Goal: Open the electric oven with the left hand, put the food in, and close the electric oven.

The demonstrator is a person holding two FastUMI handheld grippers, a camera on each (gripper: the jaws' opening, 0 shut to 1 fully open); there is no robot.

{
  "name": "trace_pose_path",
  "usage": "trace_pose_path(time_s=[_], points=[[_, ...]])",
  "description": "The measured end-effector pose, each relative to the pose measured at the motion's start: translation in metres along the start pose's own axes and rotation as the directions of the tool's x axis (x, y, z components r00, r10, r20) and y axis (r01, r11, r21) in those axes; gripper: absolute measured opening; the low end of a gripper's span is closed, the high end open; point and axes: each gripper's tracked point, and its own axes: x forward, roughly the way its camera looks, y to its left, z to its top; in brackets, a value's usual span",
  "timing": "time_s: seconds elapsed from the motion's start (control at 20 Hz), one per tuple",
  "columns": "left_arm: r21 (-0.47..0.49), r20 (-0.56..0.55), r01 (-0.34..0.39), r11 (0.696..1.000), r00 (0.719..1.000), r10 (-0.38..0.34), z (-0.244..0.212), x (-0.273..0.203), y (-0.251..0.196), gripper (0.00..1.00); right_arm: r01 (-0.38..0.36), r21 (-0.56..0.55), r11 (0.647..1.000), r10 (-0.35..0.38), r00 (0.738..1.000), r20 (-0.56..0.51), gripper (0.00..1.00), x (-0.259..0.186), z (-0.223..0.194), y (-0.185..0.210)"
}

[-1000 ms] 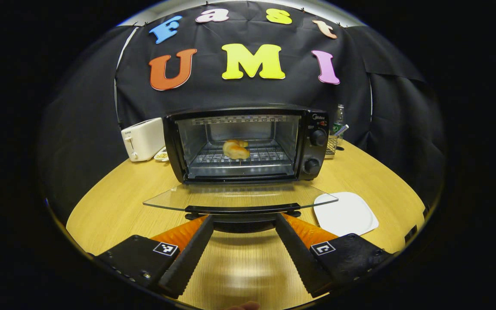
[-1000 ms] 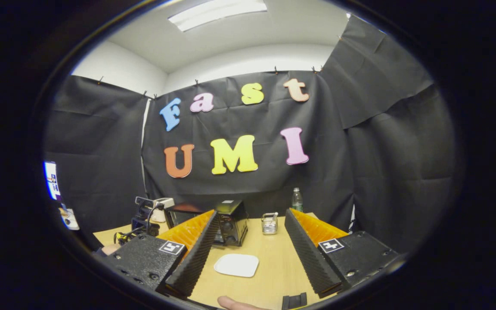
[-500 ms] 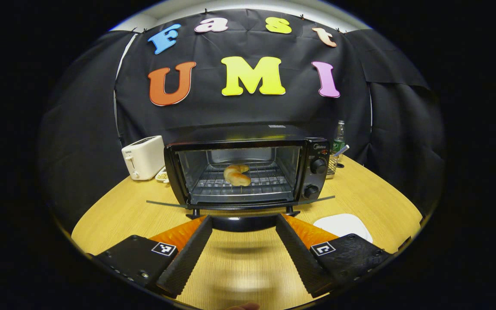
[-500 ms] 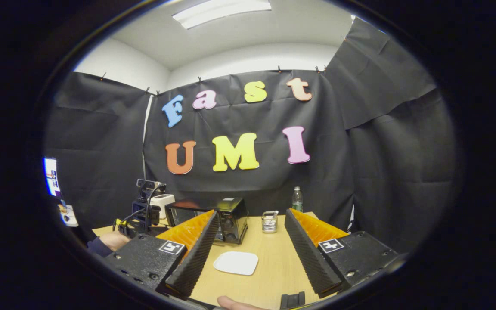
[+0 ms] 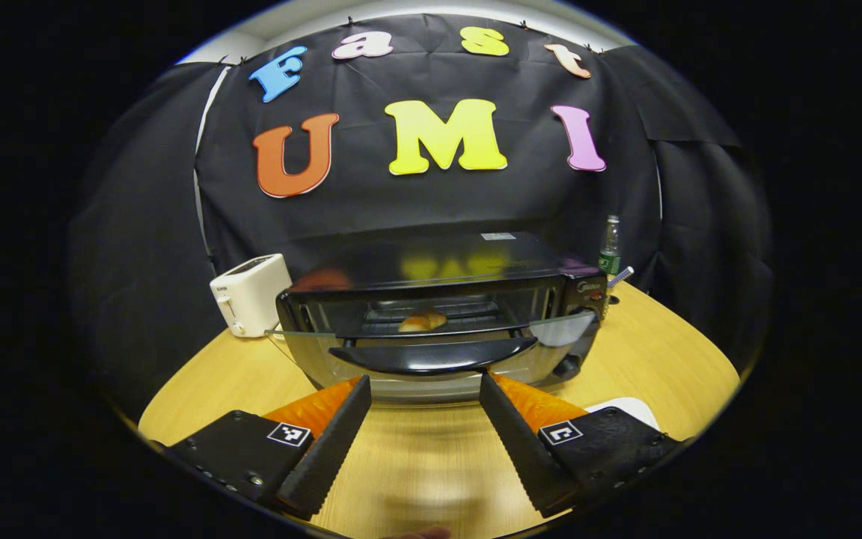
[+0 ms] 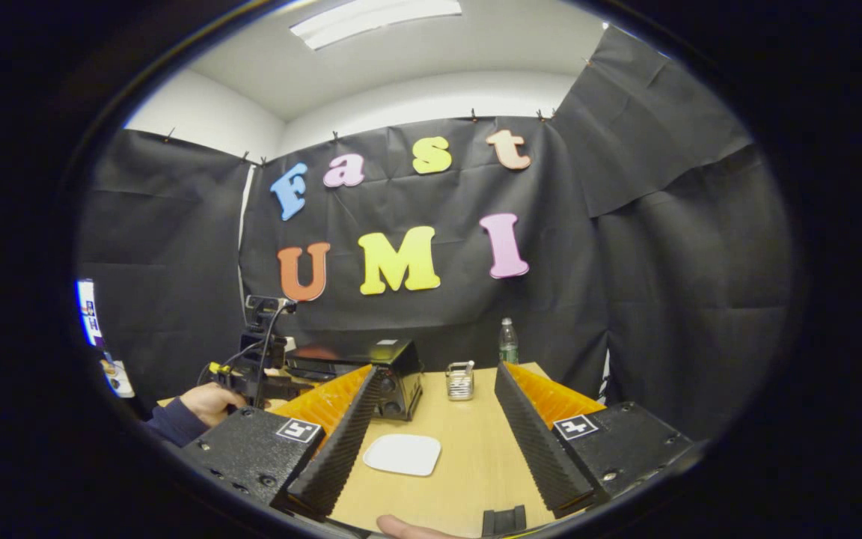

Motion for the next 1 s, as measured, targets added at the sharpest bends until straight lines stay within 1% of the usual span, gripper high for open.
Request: trace_pose_path(time_s=[0.15,0.25,0.35,0.55,0.7,0.85,0.95,1.0], points=[[-0.044,0.022,0.007,0.999,1.0,-0.006,0.008,-0.002,-0.004,0.96,0.006,0.0,1.0,-0.006,1.0,0.006,0.93,-0.003,0.002,-0.003],[-0.036,0.029,0.008,0.999,1.0,-0.007,0.009,-0.016,-0.006,0.96,0.014,-0.003,1.0,-0.014,1.0,0.008,0.93,-0.003,0.002,-0.006],[-0.023,0.072,0.015,1.0,0.997,-0.013,0.019,-0.039,-0.01,0.96,0.017,-0.006,1.0,-0.017,1.0,0.004,0.93,-0.003,0.002,-0.006],[-0.023,0.176,0.014,1.0,0.984,-0.01,0.042,-0.093,-0.015,0.95,0.023,-0.017,1.0,-0.023,1.0,0.004,0.93,-0.004,0.005,-0.004],[-0.02,0.266,0.02,1.0,0.964,-0.014,0.059,-0.139,-0.019,0.95,0.033,-0.028,0.999,-0.032,0.999,0.015,0.93,-0.005,0.011,-0.002],[-0.017,0.322,-0.007,1.0,0.947,0.012,0.061,-0.183,-0.011,0.95,0.039,-0.019,0.999,-0.038,0.999,0.019,0.93,-0.005,0.014,0.002],[-0.034,0.392,-0.007,0.999,0.92,0.02,0.07,-0.214,-0.009,0.95,0.042,-0.016,0.999,-0.042,0.999,0.019,0.93,-0.004,0.016,0.005],[-0.033,0.427,0.008,0.999,0.904,0.007,0.074,-0.228,-0.011,0.95,0.045,-0.016,0.999,-0.045,0.999,0.019,0.93,-0.003,0.016,0.006]])
